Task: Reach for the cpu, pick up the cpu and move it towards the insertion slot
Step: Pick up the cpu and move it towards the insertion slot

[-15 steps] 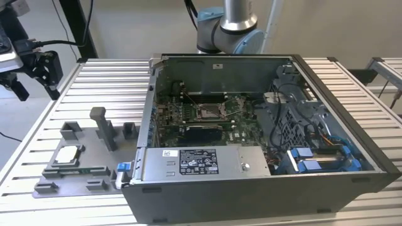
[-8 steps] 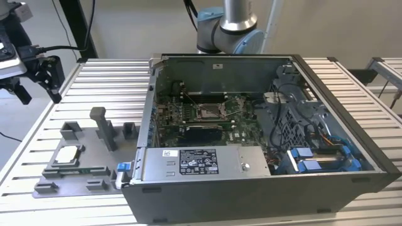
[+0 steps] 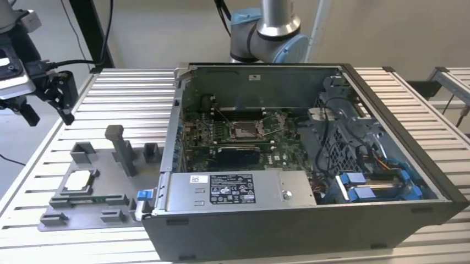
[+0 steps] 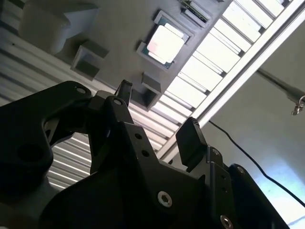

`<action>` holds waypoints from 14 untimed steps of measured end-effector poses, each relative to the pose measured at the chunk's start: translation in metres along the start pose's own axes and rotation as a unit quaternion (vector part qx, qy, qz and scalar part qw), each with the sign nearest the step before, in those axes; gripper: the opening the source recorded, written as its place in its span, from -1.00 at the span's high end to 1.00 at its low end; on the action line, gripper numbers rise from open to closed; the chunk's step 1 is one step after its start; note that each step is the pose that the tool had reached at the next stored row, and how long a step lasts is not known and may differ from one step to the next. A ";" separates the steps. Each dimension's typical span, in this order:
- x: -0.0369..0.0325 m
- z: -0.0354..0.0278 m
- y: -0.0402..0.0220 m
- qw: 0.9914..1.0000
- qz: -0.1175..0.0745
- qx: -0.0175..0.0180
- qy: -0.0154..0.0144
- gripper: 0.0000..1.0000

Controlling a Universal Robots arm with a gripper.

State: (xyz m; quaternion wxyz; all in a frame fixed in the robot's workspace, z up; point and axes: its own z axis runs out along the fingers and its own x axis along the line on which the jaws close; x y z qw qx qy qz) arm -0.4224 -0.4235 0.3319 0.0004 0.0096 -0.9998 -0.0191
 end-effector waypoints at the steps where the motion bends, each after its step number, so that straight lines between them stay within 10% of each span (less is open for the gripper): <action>1: 0.0000 0.0012 0.0000 1.000 0.000 0.000 0.000 -1.00; 14: 0.0000 0.0136 -0.0005 1.000 0.000 0.002 0.000 -1.00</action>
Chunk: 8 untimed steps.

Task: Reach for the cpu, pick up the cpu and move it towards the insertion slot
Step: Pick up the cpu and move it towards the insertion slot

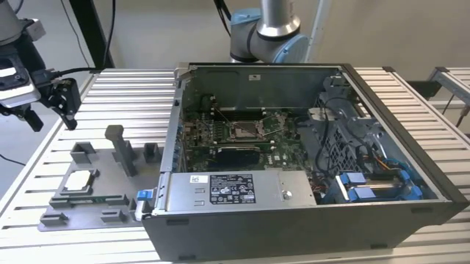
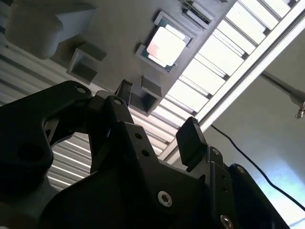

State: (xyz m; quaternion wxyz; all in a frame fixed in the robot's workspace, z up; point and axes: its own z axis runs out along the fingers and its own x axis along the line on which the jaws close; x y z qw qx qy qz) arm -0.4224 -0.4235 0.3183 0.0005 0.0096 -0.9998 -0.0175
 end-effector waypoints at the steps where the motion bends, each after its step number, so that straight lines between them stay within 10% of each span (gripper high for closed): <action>1: 0.0000 0.0006 0.0000 1.000 0.000 0.001 0.000 -1.00; 8: 0.0000 0.0062 -0.0002 1.000 0.000 0.004 0.000 -1.00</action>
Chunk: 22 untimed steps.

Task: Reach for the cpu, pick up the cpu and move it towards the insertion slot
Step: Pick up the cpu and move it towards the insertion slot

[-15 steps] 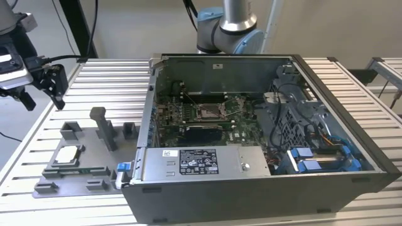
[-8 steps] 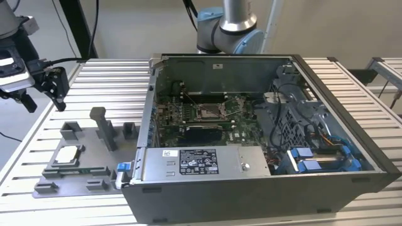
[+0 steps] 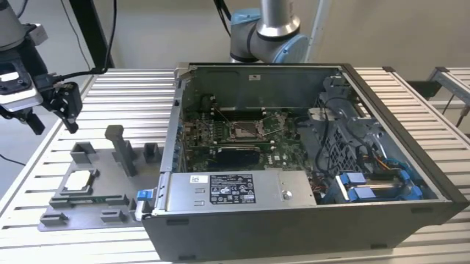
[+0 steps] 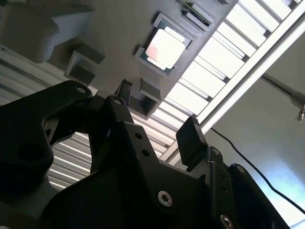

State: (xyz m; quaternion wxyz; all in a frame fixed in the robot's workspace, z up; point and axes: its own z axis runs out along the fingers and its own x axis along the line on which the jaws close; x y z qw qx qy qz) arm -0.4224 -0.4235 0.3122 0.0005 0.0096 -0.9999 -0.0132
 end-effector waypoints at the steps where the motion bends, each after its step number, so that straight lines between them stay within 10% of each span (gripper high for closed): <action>1: 0.0000 0.0014 0.0000 1.000 0.000 0.001 0.000 -1.00; 22: 0.0000 0.0192 -0.0005 1.000 0.000 0.007 0.000 -1.00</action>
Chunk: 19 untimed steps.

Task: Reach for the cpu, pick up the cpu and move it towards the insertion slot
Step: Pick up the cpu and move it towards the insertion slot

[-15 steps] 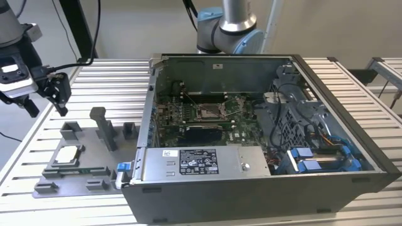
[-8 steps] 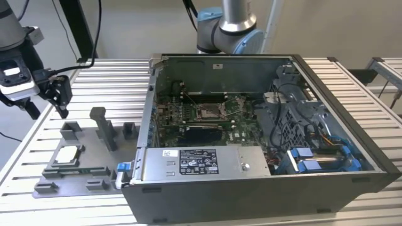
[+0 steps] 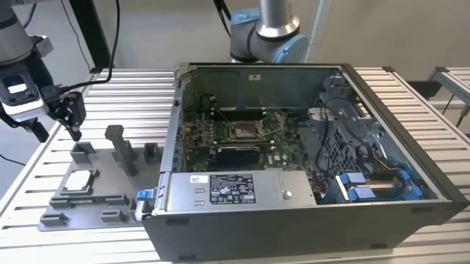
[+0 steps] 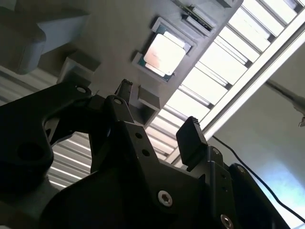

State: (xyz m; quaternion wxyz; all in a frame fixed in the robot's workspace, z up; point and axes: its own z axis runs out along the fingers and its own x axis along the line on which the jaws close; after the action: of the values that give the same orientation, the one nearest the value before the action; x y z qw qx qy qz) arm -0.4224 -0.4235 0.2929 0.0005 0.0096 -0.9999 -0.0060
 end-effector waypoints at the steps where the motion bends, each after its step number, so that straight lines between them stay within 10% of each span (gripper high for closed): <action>1: 0.0000 0.0014 0.0000 1.000 0.000 0.000 0.000 -1.00; 19: 0.0000 0.0323 -0.0051 1.000 0.000 0.000 0.000 -1.00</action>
State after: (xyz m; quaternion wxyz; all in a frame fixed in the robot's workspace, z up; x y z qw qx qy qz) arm -0.4223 -0.4282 0.2605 0.0005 0.0093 -0.9999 -0.0060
